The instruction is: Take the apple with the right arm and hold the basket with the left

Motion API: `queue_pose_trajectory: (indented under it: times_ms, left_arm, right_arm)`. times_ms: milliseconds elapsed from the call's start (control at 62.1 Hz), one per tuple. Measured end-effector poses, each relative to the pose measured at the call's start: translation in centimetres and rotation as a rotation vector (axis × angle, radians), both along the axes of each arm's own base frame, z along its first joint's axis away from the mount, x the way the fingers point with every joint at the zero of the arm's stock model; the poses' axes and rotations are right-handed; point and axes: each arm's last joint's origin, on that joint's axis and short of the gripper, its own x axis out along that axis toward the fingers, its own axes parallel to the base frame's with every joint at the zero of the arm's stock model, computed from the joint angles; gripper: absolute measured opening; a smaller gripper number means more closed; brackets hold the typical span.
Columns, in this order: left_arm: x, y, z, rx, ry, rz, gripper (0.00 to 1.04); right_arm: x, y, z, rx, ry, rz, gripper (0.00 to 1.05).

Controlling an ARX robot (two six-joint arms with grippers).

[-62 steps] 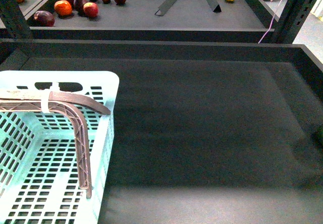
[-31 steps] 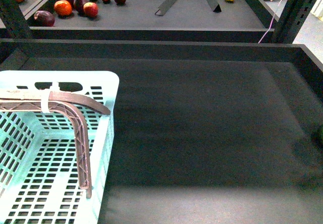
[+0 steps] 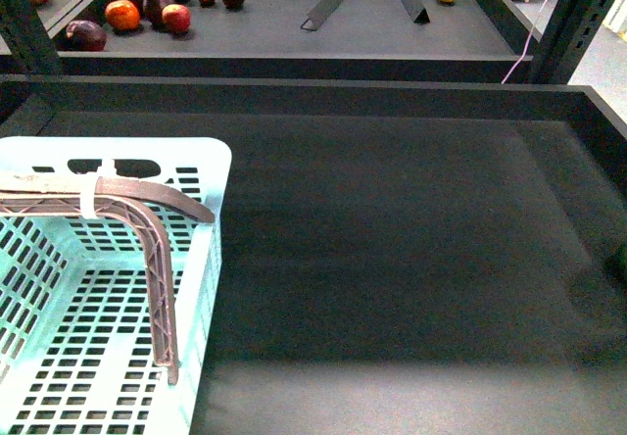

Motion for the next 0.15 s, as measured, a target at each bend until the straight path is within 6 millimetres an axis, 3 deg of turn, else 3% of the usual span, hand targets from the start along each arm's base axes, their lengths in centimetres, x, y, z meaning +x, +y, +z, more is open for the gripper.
queue_pose_trajectory:
  times_ms: [145]
  left_arm:
    - [0.00, 0.00, 0.00, 0.000, 0.000, 0.000, 0.98]
  right_arm:
    - [0.00, 0.00, 0.00, 0.000, 0.000, 0.000, 0.96]
